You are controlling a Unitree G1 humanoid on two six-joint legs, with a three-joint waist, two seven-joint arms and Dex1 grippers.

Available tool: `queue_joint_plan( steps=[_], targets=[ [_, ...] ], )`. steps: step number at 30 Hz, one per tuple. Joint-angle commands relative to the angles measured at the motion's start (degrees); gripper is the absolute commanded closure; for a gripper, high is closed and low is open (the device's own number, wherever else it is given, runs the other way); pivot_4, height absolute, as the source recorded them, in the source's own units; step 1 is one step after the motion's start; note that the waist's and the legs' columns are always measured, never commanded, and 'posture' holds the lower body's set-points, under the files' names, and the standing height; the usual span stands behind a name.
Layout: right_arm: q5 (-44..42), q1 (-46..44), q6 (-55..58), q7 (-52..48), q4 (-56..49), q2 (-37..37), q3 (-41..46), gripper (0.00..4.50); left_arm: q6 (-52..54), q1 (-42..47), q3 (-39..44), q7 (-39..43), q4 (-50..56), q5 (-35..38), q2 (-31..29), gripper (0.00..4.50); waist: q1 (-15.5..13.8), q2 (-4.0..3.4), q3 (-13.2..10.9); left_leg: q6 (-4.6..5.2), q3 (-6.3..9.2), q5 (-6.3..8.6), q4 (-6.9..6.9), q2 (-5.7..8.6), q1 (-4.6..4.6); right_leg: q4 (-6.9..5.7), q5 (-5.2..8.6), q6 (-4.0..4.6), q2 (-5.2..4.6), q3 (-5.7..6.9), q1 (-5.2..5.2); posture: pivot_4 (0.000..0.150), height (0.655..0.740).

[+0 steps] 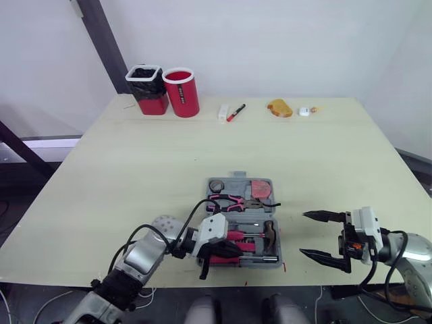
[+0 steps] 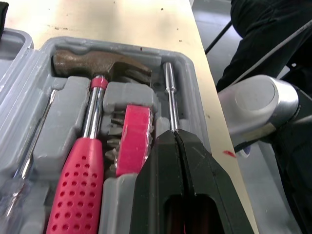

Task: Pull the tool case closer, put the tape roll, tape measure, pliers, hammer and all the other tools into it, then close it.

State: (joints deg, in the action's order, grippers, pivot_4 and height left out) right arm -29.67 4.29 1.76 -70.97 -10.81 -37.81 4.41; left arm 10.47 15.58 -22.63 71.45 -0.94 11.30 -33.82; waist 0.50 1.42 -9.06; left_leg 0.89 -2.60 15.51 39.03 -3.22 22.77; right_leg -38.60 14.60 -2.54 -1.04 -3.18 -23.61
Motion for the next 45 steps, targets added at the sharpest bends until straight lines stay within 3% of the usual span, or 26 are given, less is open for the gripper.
queue_joint_plan(
  steps=[1, 30, 40, 45],
  targets=[
    [-0.68, 0.24, -1.08, -0.02, -1.68, -0.02, 0.97, 0.0, -0.57, 0.41, 0.49, 0.62, 0.34, 0.27, 0.33, 4.46, 0.0, 0.0, 0.0, 0.0, 0.0, 0.0, 0.0, 0.0, 0.0, 0.0, 0.0, 0.0, 0.0, 0.0, 0.0, 0.15, 0.74],
    [-0.71, 0.73, -1.55, 0.0, -1.38, -0.35, 1.26, 0.0, -4.85, -4.11, -1.09, 0.85, -3.66, -2.71, -0.01, 4.46, 0.04, -0.19, 0.16, 0.0, 0.0, 0.0, 0.0, 0.0, -0.1, -0.01, 0.0, 0.0, 0.0, 0.0, 0.09, 0.15, 0.74],
    [-1.4, 0.28, -1.32, -0.01, -0.54, -0.35, 2.06, 0.0, -5.81, -4.93, 6.64, -0.84, 3.9, 3.35, -0.81, 4.46, 0.09, -0.27, 0.2, 0.0, 0.01, 0.0, 0.0, -0.02, -0.09, -0.02, 0.0, 0.01, 0.0, 0.01, 0.07, 0.15, 0.74],
    [-4.51, -0.96, 0.78, 2.56, 0.15, 0.6, 4.88, 0.0, -1.63, -7.72, 15.9, -5.78, 9.13, 8.41, -2.35, 4.46, 0.18, -0.27, 0.19, 0.0, 0.01, 0.0, 0.0, -0.03, -0.06, -0.01, 0.0, 0.0, -0.02, 0.01, 0.07, 0.15, 0.74]
  ],
)
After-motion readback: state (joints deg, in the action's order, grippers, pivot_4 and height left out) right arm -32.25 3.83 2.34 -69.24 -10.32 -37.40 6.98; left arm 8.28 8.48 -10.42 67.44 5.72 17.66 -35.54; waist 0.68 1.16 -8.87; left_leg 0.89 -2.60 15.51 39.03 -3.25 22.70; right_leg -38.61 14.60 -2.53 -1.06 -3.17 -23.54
